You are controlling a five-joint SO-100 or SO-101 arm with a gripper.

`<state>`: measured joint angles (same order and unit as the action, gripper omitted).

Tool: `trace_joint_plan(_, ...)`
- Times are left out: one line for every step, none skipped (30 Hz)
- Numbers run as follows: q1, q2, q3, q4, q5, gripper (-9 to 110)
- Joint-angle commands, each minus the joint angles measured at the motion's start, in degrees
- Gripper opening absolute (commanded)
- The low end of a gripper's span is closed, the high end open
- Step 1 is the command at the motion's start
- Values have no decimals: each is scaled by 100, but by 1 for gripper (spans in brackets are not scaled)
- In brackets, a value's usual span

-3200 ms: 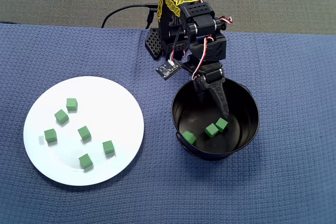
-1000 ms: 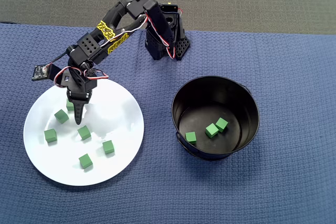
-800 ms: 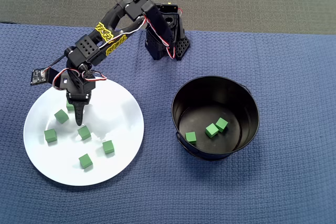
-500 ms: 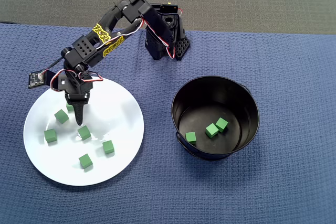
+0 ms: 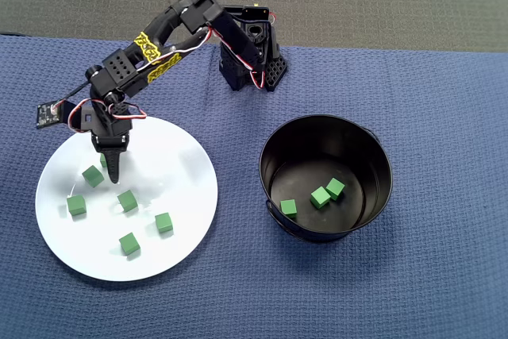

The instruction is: Pick up the green cubes from the white plate and place them in the black recipient

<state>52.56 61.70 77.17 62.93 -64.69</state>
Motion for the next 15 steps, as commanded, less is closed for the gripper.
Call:
trace_joint_plan(70, -97, -721, 193, -229, 34)
trace_joint_plan(97, -176, -817, 193, -290, 34)
trace_joint_plan(105, -255, -914, 176, -316, 34)
trace_joint_plan(123, -334, -1020, 193, -343, 34)
trace_joint_plan(132, -378, -1107, 237, -369, 33)
trace_joint_plan(141, -404, -1160, 255, -369, 33)
trace_joint_plan(141, -413, -1178, 272, -369, 33)
trace_joint_plan(141, -413, -1178, 290, -369, 33)
trace_joint_plan(141, -413, -1178, 290, -369, 33)
trace_joint_plan(132, -413, -1178, 246, -334, 32)
trace_joint_plan(132, -422, -1178, 229, -325, 30)
trace_joint_plan(132, -422, -1187, 229, -316, 30)
trace_joint_plan(132, -422, -1187, 229, -299, 30)
trace_joint_plan(132, -422, -1169, 229, -290, 30)
trace_joint_plan(132, -404, -1143, 229, -290, 30)
